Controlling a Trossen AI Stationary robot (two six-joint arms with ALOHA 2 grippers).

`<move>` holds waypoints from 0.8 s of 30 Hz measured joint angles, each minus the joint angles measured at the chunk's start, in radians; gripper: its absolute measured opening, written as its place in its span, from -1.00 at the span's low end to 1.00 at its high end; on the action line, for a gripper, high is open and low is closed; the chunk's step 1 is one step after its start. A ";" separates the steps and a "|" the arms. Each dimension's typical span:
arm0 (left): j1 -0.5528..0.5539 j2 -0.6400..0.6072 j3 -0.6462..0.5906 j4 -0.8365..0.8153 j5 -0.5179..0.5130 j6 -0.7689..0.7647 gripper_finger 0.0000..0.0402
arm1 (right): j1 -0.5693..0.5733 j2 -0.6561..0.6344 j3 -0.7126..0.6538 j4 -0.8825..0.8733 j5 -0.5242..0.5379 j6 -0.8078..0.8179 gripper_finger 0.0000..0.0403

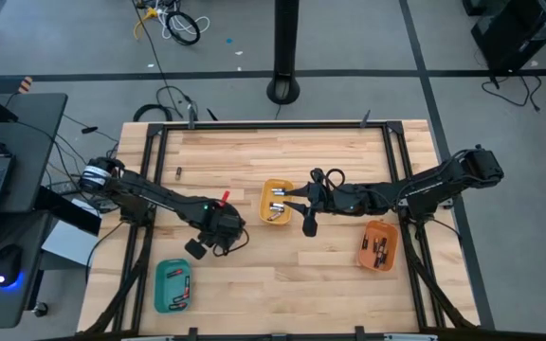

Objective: Sort batteries
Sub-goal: Put the silver battery into the yellow bin

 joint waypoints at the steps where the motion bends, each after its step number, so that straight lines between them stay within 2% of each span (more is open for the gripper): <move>1: 0.000 0.000 -0.001 0.000 -0.011 0.011 -0.38 | 0.000 0.000 0.000 -0.002 0.000 0.000 -0.31; 6: 0.000 0.003 -0.038 0.026 -0.068 0.069 -0.23 | 0.000 0.000 0.000 -0.016 0.000 0.004 -0.31; 12: 0.001 0.004 -0.069 0.099 -0.126 0.090 -0.22 | 0.000 0.000 0.000 -0.021 0.000 0.004 -0.33; 24: -0.001 0.014 -0.067 0.117 -0.051 0.069 -0.64 | 0.000 0.000 0.000 -0.021 0.000 0.004 -0.34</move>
